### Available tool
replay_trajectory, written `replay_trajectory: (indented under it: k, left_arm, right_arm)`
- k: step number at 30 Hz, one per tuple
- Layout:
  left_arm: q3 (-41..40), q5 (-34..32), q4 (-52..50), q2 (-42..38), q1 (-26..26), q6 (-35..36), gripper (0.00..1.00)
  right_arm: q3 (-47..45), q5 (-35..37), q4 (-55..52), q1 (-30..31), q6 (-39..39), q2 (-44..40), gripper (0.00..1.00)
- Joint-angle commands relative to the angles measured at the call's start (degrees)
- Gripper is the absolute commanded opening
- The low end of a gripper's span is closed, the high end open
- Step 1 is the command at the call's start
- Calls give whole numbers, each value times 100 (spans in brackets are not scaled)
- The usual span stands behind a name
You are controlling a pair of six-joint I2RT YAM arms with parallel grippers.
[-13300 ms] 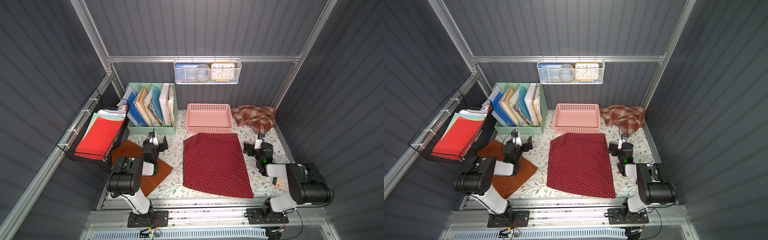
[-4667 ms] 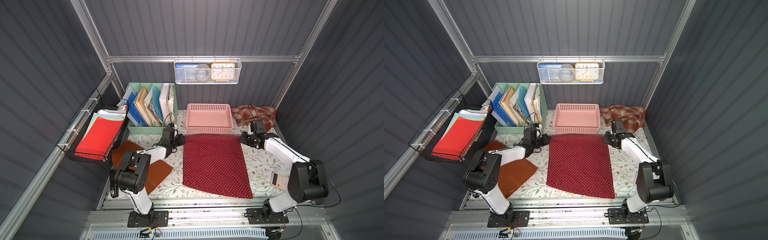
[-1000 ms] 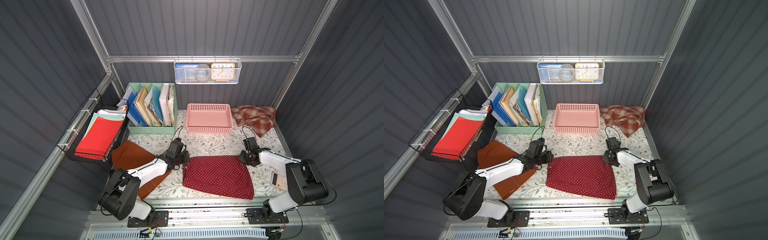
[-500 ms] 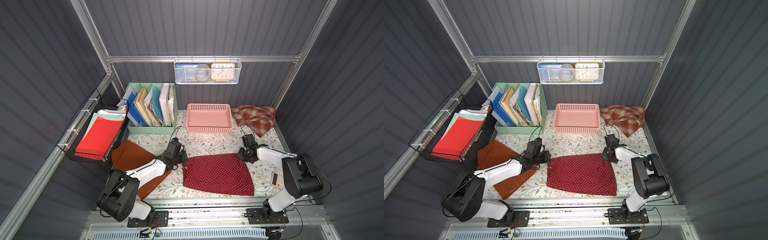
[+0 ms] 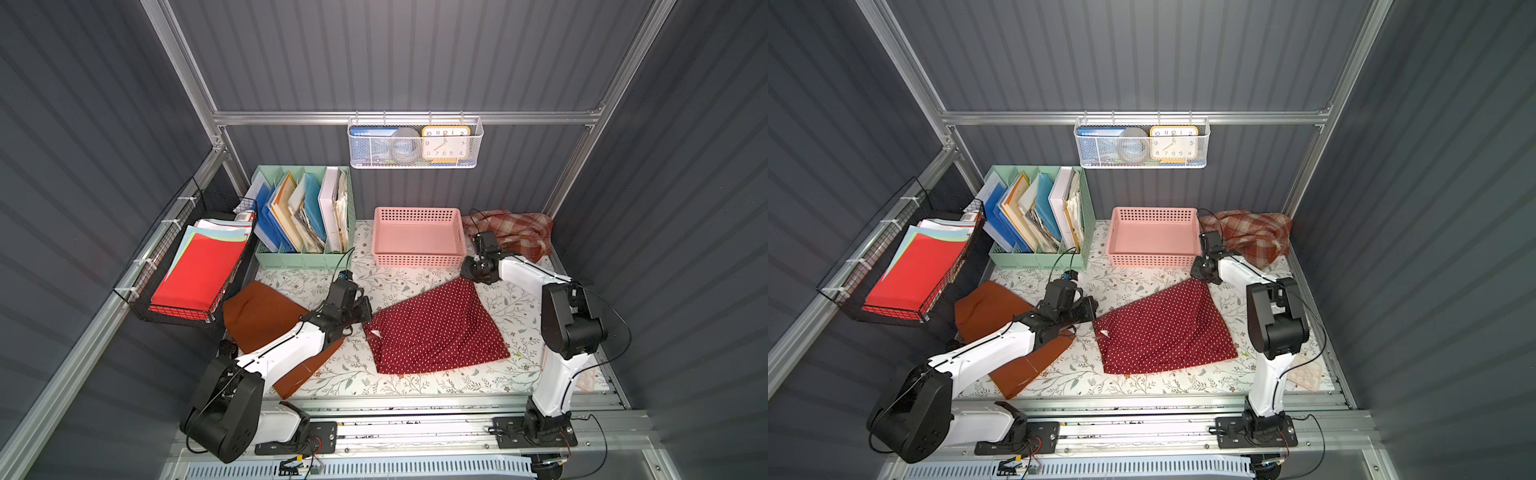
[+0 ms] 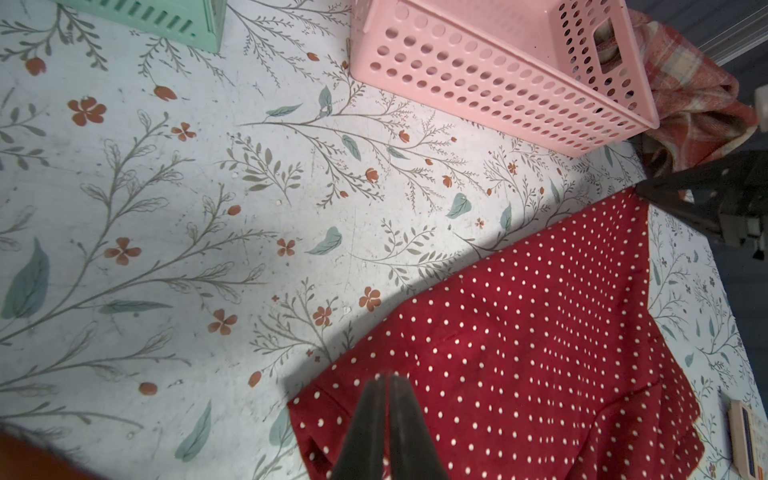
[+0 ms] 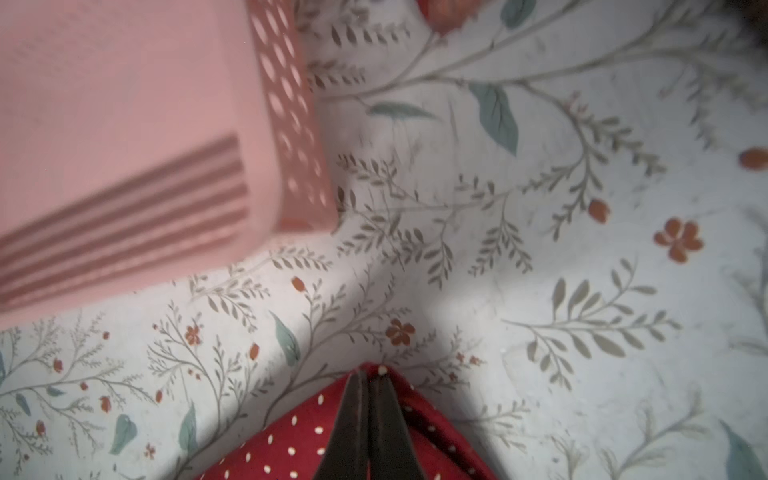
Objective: Roll up the skirts
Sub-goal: Adjust the skirt at the center of the board.
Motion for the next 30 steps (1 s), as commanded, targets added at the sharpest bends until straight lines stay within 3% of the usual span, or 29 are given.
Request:
replay_trajectory:
  k: [1, 3, 8, 12, 16, 21, 26, 30]
  left_arm:
    - [157, 56, -49, -1, 23, 160, 0]
    - [111, 98, 27, -7, 23, 142, 0]
    - [104, 464, 168, 191, 23, 44, 0]
    - [-180, 742, 25, -81, -25, -225, 0]
    - [-898, 1096, -331, -912, -229, -845, 25]
    - [-1281, 1378, -875, -1930, -334, -1141, 40]
    - [-1544, 1589, -331, -1809, -581, -1505, 42]
    - [-1456, 1474, -43, -1416, -1117, -1722, 41]
  right_arm:
    - [-500, 453, -675, 148, 131, -524, 26]
    - [-951, 408, -595, 148, 146, -822, 44]
    - [-1654, 1027, -904, 157, 210, -1903, 55]
    - [-2411, 1150, -1376, 200, 650, -2755, 56]
    - [-3331, 1558, -1567, 202, 1025, -3330, 56]
    - [-4029, 1338, -1292, 195, 1029, -3624, 53]
    - [-3745, 1440, -1498, 171, 815, -3604, 50]
    - [-3755, 1056, -1592, 148, 855, -3562, 49]
